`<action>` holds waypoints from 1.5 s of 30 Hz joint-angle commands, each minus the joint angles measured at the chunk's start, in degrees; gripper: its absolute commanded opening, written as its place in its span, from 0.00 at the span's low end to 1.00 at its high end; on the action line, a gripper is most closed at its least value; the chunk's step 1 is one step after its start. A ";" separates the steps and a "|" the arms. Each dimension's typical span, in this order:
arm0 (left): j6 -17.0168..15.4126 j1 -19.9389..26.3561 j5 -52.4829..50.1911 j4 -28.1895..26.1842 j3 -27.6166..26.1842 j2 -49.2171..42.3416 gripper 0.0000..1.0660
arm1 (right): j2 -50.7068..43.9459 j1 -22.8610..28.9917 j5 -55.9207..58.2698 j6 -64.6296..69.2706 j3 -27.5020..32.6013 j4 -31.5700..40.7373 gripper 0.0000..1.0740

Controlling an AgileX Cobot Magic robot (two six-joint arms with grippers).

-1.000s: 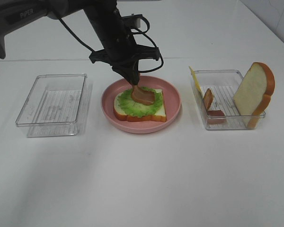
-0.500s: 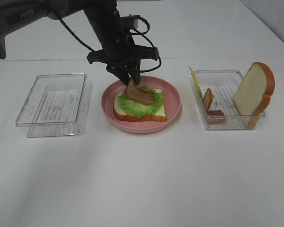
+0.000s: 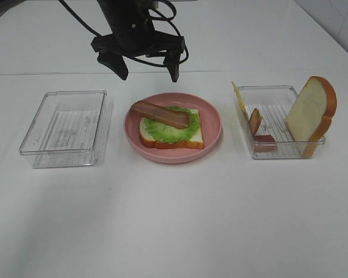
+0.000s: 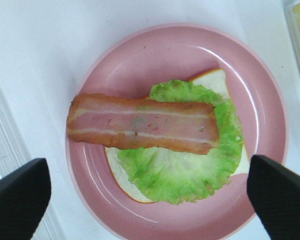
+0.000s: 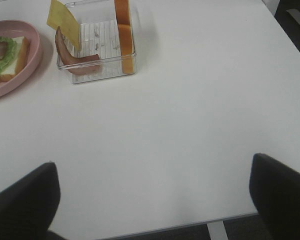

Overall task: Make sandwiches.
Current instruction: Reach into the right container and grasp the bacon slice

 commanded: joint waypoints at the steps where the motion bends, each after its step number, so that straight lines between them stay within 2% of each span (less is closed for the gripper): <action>1: -0.34 -0.06 5.73 0.63 -0.11 -2.12 0.94 | -1.72 -0.23 -0.23 0.40 0.17 -0.11 0.92; 6: 2.81 0.00 5.73 2.92 -0.06 -5.84 0.93 | -1.72 -0.23 -0.23 0.40 0.17 -0.11 0.92; 7: 4.64 1.03 5.73 4.47 0.40 -7.22 0.93 | -1.72 -0.23 -0.23 0.40 0.17 -0.11 0.92; 10: 5.79 2.58 5.73 4.70 1.09 -8.82 0.93 | -1.72 -0.23 -0.23 0.40 0.17 -0.11 0.92; 12: 7.16 6.30 5.73 4.64 2.81 -10.89 0.93 | -1.72 -0.23 -0.23 0.40 0.17 -0.11 0.92; 13: 7.16 6.30 5.73 4.64 2.81 -10.89 0.93 | -1.72 -0.23 -0.23 0.40 0.17 -0.11 0.92; 14: 8.48 9.57 5.73 4.70 4.47 -12.49 0.93 | -1.72 -0.23 -0.23 0.40 0.17 -0.11 0.92; 16: 8.94 10.94 5.73 4.70 5.33 -13.18 0.93 | -1.72 -0.23 -0.23 0.40 0.17 -0.11 0.92; 17: 10.03 14.73 5.73 4.76 7.56 -15.01 0.93 | -1.72 -0.23 -0.23 0.40 0.17 -0.11 0.92; 19: 10.71 16.16 5.73 4.76 8.59 -16.04 0.93 | -1.72 -0.23 -0.23 0.40 0.17 -0.11 0.92; 20: 11.63 19.37 5.73 4.76 11.57 -17.88 0.93 | -1.72 -0.23 -0.23 0.40 0.17 -0.11 0.92; 21: 11.63 19.37 5.73 4.76 11.57 -17.88 0.93 | -1.72 -0.23 -0.23 0.40 0.17 -0.11 0.92; 23: 12.20 23.09 5.73 4.58 16.50 -21.14 0.93 | -1.72 -0.23 -0.23 0.40 0.17 -0.11 0.92; 24: 12.20 23.09 5.73 4.58 16.50 -21.14 0.93 | -1.72 -0.23 -0.23 0.40 0.17 -0.11 0.92; 26: 13.87 24.01 5.67 4.87 23.32 -25.61 0.92 | -1.72 -0.23 -0.23 0.40 0.17 -0.11 0.92; 27: 13.87 24.01 5.67 4.87 23.32 -25.61 0.92 | -1.72 -0.23 -0.23 0.40 0.17 -0.11 0.92; 28: 13.87 24.01 5.16 5.04 29.22 -28.93 0.92 | -1.72 -0.23 -0.23 0.40 0.17 -0.11 0.92; 29: 13.41 23.78 4.47 5.04 32.54 -31.05 0.92 | -1.72 -0.23 -0.23 0.40 0.17 -0.11 0.92; 30: 13.41 23.78 4.47 5.04 32.54 -31.05 0.92 | -1.72 -0.23 -0.23 0.40 0.17 -0.11 0.92; 31: 13.06 23.49 2.35 4.64 38.96 -35.58 0.92 | -1.72 -0.23 -0.23 0.40 0.17 -0.11 0.92; 32: 13.01 23.49 0.92 4.07 42.69 -38.39 0.92 | -1.72 -0.23 -0.23 0.40 0.17 -0.11 0.92; 33: 13.01 23.49 0.92 4.07 42.69 -38.39 0.92 | -1.72 -0.23 -0.23 0.40 0.17 -0.11 0.92; 34: 13.01 23.49 -2.23 2.81 49.45 -44.58 0.92 | -1.72 -0.23 -0.23 0.40 0.17 -0.11 0.92; 35: 13.01 23.49 -3.61 2.64 53.11 -47.96 0.92 | -1.72 -0.23 -0.23 0.40 0.17 -0.11 0.92; 36: 13.01 23.49 -3.61 2.64 53.11 -47.96 0.92 | -1.72 -0.23 -0.23 0.40 0.17 -0.11 0.92; 38: 11.92 23.49 -6.93 2.69 65.49 -59.64 0.92 | -1.72 -0.23 -0.23 0.40 0.17 -0.11 0.92; 39: 11.92 23.49 -6.93 2.69 65.49 -59.64 0.92 | -1.72 -0.23 -0.23 0.40 0.17 -0.11 0.92; 40: 11.86 23.49 -7.62 2.69 69.10 -63.88 0.92 | -1.72 -0.23 -0.23 0.40 0.17 -0.11 0.92; 41: 11.86 23.49 -7.62 2.69 69.10 -63.88 0.92 | -1.72 -0.23 -0.23 0.40 0.17 -0.11 0.92; 42: 11.92 23.49 -8.77 2.81 74.14 -70.19 0.92 | -1.72 -0.23 -0.23 0.40 0.17 -0.11 0.92; 44: 11.97 23.49 -9.17 3.09 76.15 -73.68 0.92 | -1.72 -0.23 -0.23 0.40 0.17 -0.11 0.92; 45: 11.97 23.49 -9.51 3.32 80.62 -79.87 0.92 | -1.72 -0.23 -0.23 0.40 0.17 -0.11 0.92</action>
